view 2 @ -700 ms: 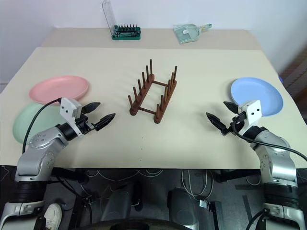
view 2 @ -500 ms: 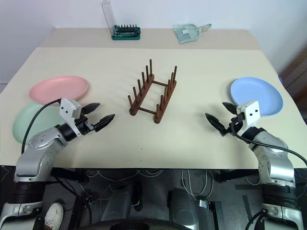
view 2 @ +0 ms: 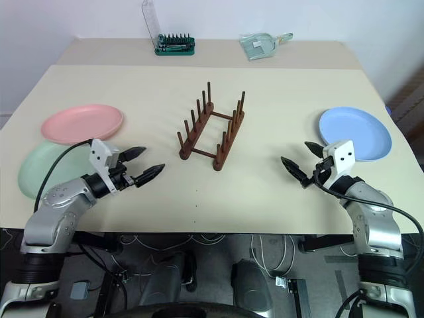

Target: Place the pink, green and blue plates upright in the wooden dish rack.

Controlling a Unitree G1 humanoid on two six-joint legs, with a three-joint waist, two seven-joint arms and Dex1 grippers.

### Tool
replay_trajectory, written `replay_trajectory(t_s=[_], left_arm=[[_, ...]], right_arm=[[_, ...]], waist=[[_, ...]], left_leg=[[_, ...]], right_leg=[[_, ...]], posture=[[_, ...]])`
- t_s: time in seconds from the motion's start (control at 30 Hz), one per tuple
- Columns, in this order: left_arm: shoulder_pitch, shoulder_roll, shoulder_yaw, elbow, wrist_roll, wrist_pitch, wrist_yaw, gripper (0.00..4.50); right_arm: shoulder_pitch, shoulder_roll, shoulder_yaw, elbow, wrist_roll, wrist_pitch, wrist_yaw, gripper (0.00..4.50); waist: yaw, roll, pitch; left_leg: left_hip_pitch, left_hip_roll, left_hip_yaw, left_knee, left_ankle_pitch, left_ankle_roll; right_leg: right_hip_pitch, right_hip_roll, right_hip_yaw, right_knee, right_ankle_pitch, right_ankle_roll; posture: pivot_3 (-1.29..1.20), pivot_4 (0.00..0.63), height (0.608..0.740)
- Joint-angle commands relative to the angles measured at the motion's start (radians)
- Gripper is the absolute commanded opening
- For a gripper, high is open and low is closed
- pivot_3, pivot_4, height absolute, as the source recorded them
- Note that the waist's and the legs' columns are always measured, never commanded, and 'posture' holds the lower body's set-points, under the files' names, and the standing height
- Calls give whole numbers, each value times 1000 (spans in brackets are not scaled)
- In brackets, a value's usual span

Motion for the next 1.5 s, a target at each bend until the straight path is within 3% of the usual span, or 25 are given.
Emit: replay_trajectory(t_s=[0.03,0.27,0.4,0.57,0.87,1.27,1.5], left_arm=[[-13,11,-23,-29,-12,10,-33,4500],[-93,-59,-196,-12,5,52,-85,4500],[-174,-124,-290,102,109,22,-44,4500],[-235,-192,-302,245,177,-56,2,4500],[-273,-296,-321,323,209,-90,22,4500],[-290,-209,-179,440,220,-172,83,4500],[-280,-216,-244,387,206,-166,-24,4500]], right_arm=[[22,19,-11,-50,2,-32,-14,4436],[81,72,7,-209,1,19,-105,4436],[126,89,12,-299,3,61,-158,4436],[152,92,3,-367,13,105,-197,4436],[148,84,-19,-391,28,143,-217,4436],[154,87,-26,-406,33,154,-222,4436],[133,93,-9,-388,26,153,-221,4436]], waist=[[-1,0,0],[1,0,0],[4,0,0],[-1,1,-1],[5,1,-1],[-5,2,-1],[1,2,-1]], left_leg=[[0,0,0,0,0,0],[0,0,0,0,0,0],[0,0,0,1,0,0],[0,0,0,1,0,0],[0,-1,-1,3,-1,2],[1,0,-2,3,-1,2],[1,0,-2,3,-1,2]], right_leg=[[0,0,0,0,0,0],[0,0,0,0,0,0],[1,0,0,0,0,0],[0,1,0,0,0,0],[3,0,0,0,0,0],[3,1,0,0,0,0],[4,0,-1,0,0,0]], posture=[[0,150,732],[0,150,732],[0,150,732],[0,150,732],[0,150,732],[0,150,732],[0,150,732]])
